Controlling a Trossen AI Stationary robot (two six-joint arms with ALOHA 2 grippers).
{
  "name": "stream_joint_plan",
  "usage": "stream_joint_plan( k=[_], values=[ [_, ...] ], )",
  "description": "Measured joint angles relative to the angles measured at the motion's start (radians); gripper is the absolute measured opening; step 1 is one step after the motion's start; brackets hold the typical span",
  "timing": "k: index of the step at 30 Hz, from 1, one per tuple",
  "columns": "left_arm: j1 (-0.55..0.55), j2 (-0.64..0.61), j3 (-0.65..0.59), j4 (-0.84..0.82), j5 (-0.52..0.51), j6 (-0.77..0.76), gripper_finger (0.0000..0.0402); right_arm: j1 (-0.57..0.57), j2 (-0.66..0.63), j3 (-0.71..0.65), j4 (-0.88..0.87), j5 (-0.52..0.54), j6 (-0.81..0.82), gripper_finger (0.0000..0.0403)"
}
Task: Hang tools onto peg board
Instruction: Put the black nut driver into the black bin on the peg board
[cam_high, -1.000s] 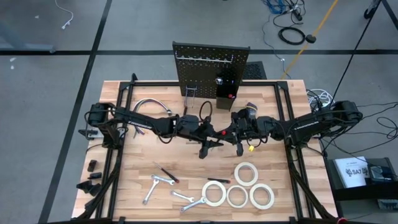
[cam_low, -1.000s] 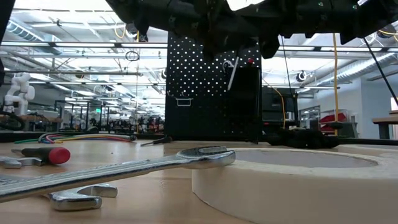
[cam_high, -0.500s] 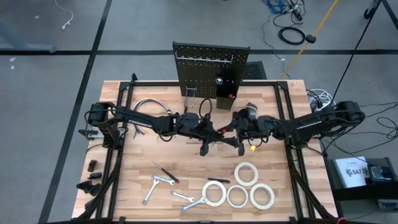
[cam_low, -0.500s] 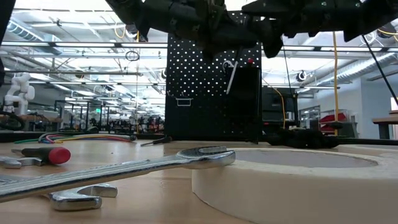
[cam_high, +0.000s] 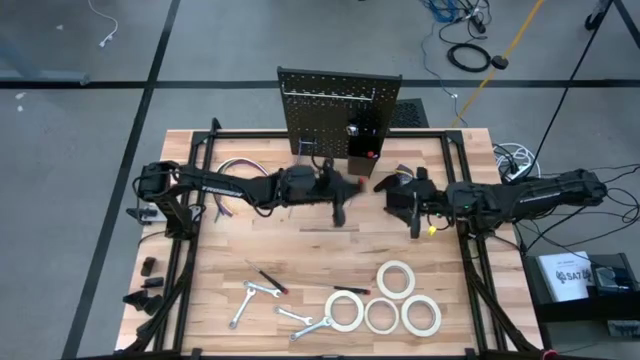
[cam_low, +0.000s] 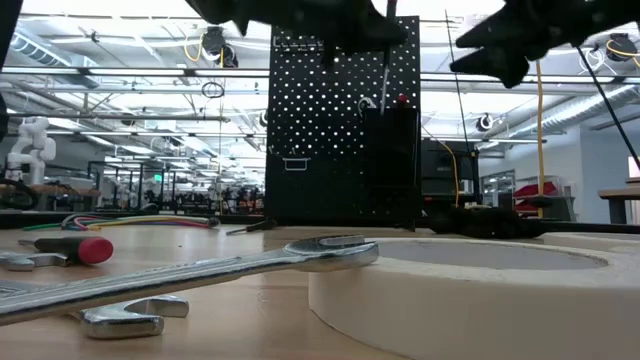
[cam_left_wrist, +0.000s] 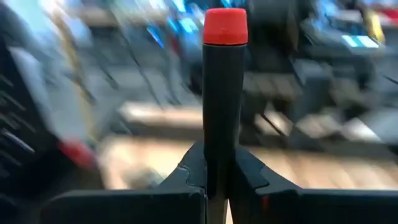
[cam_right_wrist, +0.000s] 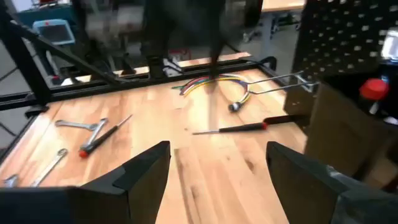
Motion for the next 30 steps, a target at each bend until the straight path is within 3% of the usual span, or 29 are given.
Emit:
stream_joint_plan(
  k=[5,8,17,30],
  values=[
    [0.032,-0.002,0.079,0.079,-0.114,0.158,0.0022,0.004,-0.065,-0.084,0.005,0.054,0.024,0.0256],
    [0.063,0.010,0.122,0.098,-0.124,0.208,0.0022,0.003,-0.078,-0.136,0.035,0.065,0.041,0.0256],
    [0.155,0.073,0.141,0.151,-0.105,0.199,0.0022,0.003,-0.082,-0.164,0.132,0.107,0.026,0.0256],
    [0.172,0.117,0.141,0.171,-0.105,0.189,0.0022,0.003,-0.081,-0.163,0.139,0.106,0.026,0.0256]
  ],
)
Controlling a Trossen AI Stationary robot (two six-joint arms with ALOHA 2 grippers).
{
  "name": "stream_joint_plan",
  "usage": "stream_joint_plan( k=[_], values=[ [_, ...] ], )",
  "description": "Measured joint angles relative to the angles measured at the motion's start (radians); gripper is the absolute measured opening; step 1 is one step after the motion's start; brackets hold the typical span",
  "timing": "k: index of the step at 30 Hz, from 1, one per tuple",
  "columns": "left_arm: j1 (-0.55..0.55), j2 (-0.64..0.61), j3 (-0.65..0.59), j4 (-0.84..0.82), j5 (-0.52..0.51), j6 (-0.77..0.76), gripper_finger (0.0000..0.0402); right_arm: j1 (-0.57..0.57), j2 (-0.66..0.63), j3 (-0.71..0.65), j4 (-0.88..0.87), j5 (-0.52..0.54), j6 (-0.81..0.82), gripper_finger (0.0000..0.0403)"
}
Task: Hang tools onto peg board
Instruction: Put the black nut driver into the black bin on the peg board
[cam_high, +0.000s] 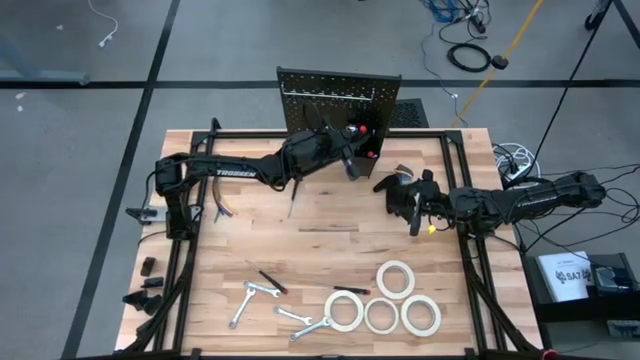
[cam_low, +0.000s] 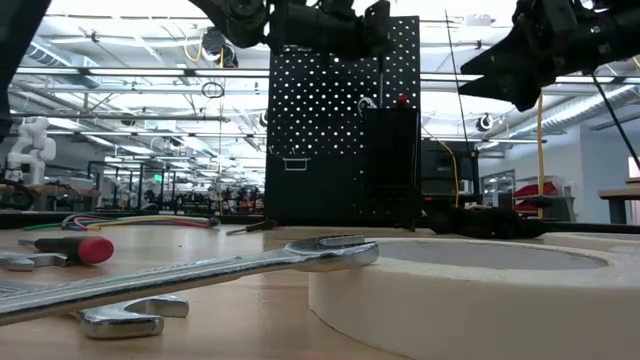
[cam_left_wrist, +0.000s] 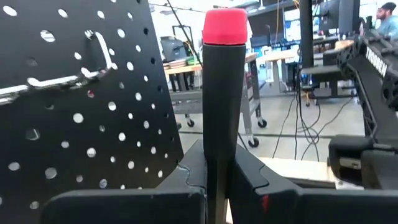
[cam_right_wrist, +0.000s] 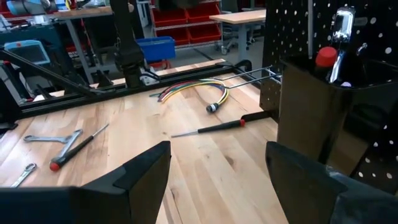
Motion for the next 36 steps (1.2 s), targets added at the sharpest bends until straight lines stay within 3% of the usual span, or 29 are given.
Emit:
stream_joint_plan(
  k=[12,19,24,30,36],
  values=[
    [-0.001,0.060,0.000,-0.015,-0.059,-0.029,0.0027,0.001,0.000,0.000,0.025,-0.008,0.040,0.0256],
    [0.000,0.060,0.000,-0.122,-0.118,-0.106,0.0108,0.001,0.000,0.000,0.030,-0.035,0.058,0.0256],
    [-0.001,0.044,-0.001,-0.244,-0.104,-0.200,0.0130,0.001,0.000,0.000,0.033,-0.038,0.092,0.0256],
    [-0.028,-0.030,-0.001,-0.268,-0.006,-0.140,0.0133,0.001,0.000,0.000,0.058,-0.121,0.129,0.0256],
    [-0.090,-0.141,-0.001,-0.319,0.025,-0.054,0.0134,0.003,0.001,0.000,0.116,-0.272,0.155,0.0256]
  ],
)
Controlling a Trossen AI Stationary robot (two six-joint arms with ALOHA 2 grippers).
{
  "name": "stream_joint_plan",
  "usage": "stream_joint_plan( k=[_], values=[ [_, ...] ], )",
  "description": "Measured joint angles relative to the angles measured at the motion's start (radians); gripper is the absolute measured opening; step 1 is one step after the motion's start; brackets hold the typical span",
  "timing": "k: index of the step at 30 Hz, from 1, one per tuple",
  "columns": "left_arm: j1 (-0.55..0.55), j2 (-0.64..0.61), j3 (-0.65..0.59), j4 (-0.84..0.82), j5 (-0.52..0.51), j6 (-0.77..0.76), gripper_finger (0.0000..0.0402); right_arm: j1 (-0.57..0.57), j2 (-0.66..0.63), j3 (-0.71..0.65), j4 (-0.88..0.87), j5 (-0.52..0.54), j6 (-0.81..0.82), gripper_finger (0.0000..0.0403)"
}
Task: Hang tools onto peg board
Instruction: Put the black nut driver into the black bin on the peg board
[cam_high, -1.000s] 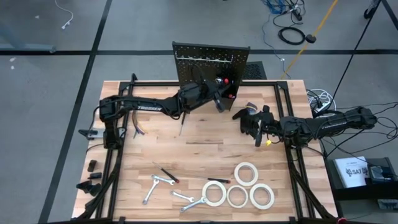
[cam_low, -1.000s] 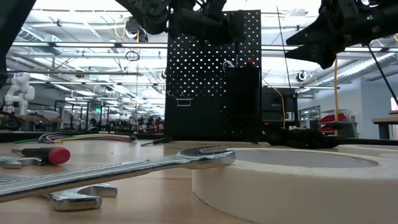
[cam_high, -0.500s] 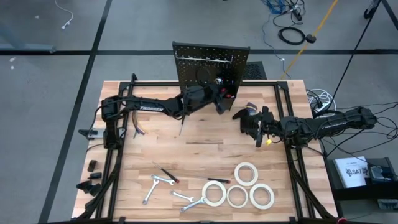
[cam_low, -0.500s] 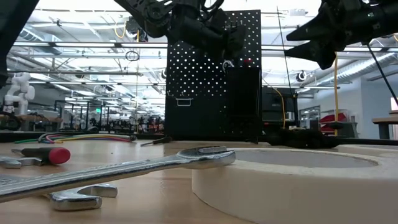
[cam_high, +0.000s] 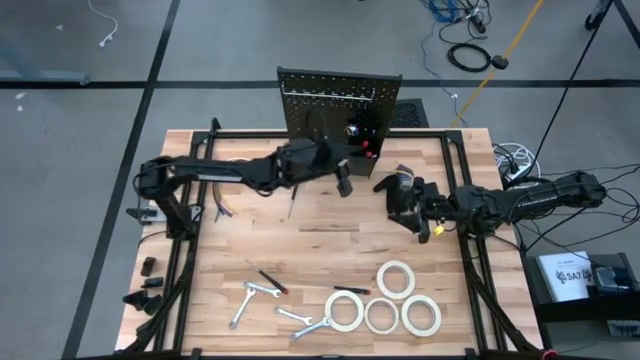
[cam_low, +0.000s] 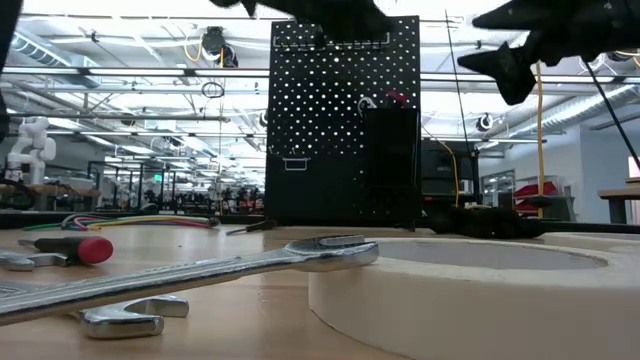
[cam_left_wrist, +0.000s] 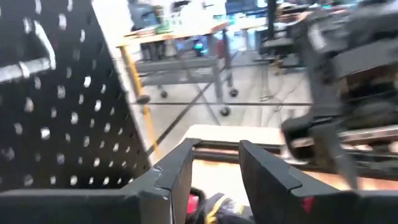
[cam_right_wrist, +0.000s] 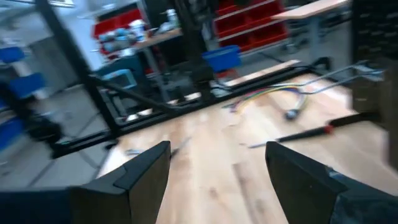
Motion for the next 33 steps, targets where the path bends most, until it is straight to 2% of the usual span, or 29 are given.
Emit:
stream_joint_plan(
  k=[3,5,7,10,13,16,20,23,27,33],
  values=[
    [-0.030,-0.081,0.002,-0.164,0.141,0.001,0.0134,0.028,0.021,0.001,0.028,-0.046,0.004,0.0256],
    [-0.046,-0.132,0.002,-0.328,0.275,0.005,0.0134,0.063,0.053,0.001,0.039,-0.051,0.004,0.0256],
    [-0.063,-0.175,0.002,-0.482,0.360,0.005,0.0134,0.100,0.096,0.001,0.041,-0.050,0.006,0.0256],
    [-0.105,-0.220,-0.003,-0.678,0.386,-0.015,0.0134,0.155,0.181,0.001,0.044,-0.048,0.033,0.0256],
    [-0.166,-0.229,-0.034,-0.771,0.391,-0.040,0.0134,0.205,0.289,0.001,0.094,-0.045,0.056,0.0256],
    [-0.232,-0.223,-0.077,-0.763,0.378,-0.087,0.0134,0.247,0.402,0.007,0.168,-0.044,0.066,0.0256],
    [-0.316,-0.206,-0.148,-0.739,0.314,-0.169,0.0134,0.300,0.553,0.070,0.159,-0.040,0.048,0.0256],
    [-0.373,-0.192,-0.197,-0.682,0.256,-0.204,0.0134,0.326,0.665,0.138,0.139,-0.037,-0.029,0.0256],
    [-0.425,-0.152,-0.224,-0.597,0.203,-0.216,0.0134,0.343,0.809,0.246,0.005,-0.006,-0.092,0.0256],
    [-0.465,-0.109,-0.225,-0.540,0.190,-0.218,0.0134,0.368,0.978,0.416,-0.208,-0.022,-0.027,0.0256]
  ],
)
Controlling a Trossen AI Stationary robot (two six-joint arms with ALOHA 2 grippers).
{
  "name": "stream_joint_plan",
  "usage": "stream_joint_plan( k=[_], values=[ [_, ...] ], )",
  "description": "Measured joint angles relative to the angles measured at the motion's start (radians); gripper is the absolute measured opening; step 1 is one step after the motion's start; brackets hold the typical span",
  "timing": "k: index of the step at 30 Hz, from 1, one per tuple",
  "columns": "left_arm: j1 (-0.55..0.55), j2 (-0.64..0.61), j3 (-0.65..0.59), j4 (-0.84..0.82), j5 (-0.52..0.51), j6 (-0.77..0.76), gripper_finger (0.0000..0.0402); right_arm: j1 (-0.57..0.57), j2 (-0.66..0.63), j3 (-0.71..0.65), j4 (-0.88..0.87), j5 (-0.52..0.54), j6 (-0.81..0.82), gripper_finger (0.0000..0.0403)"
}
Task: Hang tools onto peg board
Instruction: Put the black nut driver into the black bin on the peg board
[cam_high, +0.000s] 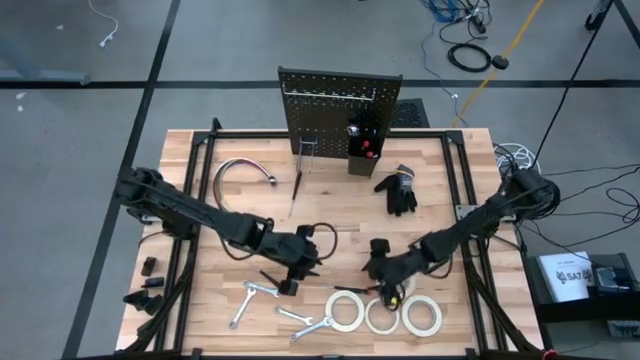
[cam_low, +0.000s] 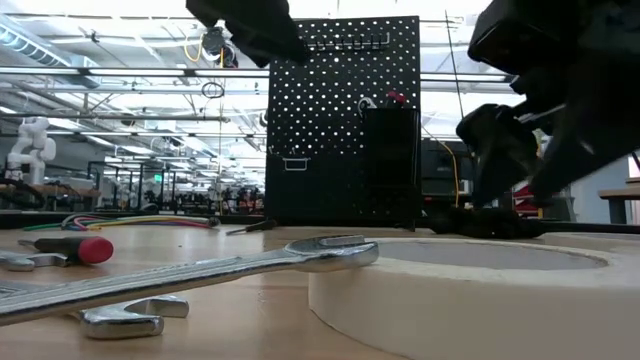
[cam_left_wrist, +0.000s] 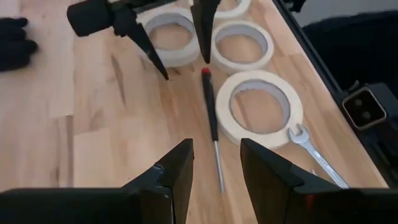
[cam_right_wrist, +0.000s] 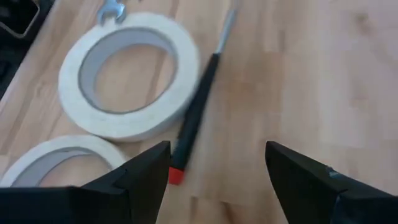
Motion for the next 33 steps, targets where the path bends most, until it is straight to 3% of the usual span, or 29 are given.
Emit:
stream_joint_plan(
  k=[7,17,27,33],
  values=[
    [-0.020,0.005,-0.001,0.008,-0.014,0.000,0.0134,0.053,0.088,0.108,-0.027,0.005,0.031,0.0256],
    [-0.030,0.005,-0.001,0.051,-0.015,0.004,0.0134,0.056,0.177,0.110,0.008,0.015,0.094,0.0250],
    [-0.030,0.005,-0.001,0.046,-0.019,0.032,0.0134,0.055,0.172,0.108,-0.043,0.017,0.075,0.0151],
    [-0.021,0.005,-0.001,0.050,-0.040,0.057,0.0134,0.049,0.172,0.108,-0.076,0.002,0.071,0.0128]
  ],
)
